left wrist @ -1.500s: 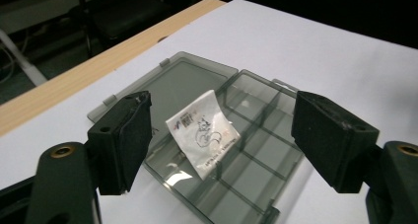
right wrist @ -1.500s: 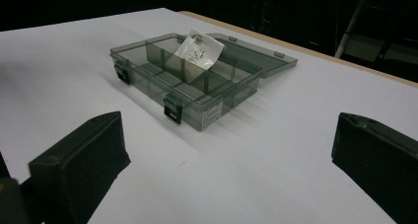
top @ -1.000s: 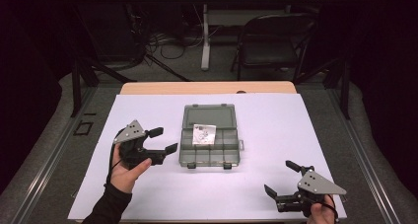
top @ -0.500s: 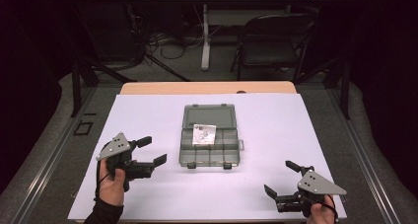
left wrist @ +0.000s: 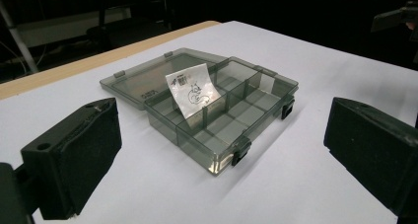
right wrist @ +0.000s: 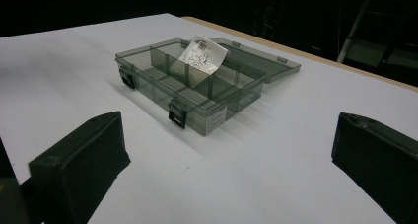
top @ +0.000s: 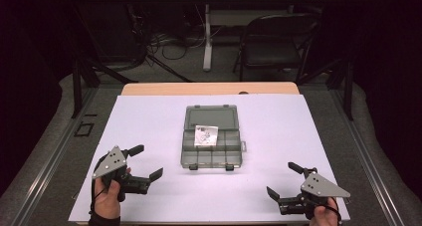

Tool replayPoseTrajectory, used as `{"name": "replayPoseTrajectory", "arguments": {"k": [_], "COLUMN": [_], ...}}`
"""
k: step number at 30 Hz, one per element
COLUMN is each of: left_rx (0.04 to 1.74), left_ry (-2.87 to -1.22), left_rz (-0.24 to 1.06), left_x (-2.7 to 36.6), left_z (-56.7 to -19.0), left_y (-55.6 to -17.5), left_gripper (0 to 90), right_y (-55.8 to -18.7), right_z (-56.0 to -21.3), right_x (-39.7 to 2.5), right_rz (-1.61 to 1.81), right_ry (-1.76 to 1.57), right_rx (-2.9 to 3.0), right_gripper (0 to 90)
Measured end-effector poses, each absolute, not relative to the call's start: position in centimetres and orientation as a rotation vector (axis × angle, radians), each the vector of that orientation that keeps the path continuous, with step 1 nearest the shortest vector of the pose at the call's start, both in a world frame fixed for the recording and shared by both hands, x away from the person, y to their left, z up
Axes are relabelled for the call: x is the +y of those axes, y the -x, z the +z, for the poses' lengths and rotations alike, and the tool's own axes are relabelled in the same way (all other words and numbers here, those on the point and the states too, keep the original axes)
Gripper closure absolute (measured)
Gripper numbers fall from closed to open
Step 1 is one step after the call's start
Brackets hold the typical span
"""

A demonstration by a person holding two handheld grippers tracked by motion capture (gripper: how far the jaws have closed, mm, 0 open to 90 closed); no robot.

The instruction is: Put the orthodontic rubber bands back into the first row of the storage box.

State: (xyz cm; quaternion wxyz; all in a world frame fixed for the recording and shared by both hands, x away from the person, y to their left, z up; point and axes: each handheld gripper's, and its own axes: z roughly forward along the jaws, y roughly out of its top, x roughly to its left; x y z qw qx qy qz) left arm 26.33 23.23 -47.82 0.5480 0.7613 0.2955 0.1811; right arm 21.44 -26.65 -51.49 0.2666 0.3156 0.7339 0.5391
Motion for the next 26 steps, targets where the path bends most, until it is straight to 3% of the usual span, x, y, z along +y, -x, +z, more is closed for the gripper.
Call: {"name": "replayPoseTrajectory", "arguments": {"k": [26], "left_rx": [0.741], "left_ry": [-1.817], "left_rz": [0.432], "left_x": [23.8], "left_z": [-49.7], "left_y": [-26.5], "left_gripper": [0.8], "right_y": [-21.4], "right_z": [-51.4], "right_x": [-26.8], "right_rz": [1.458], "right_ry": [-0.845], "right_rx": [1.982], "right_gripper": [0.0]}}
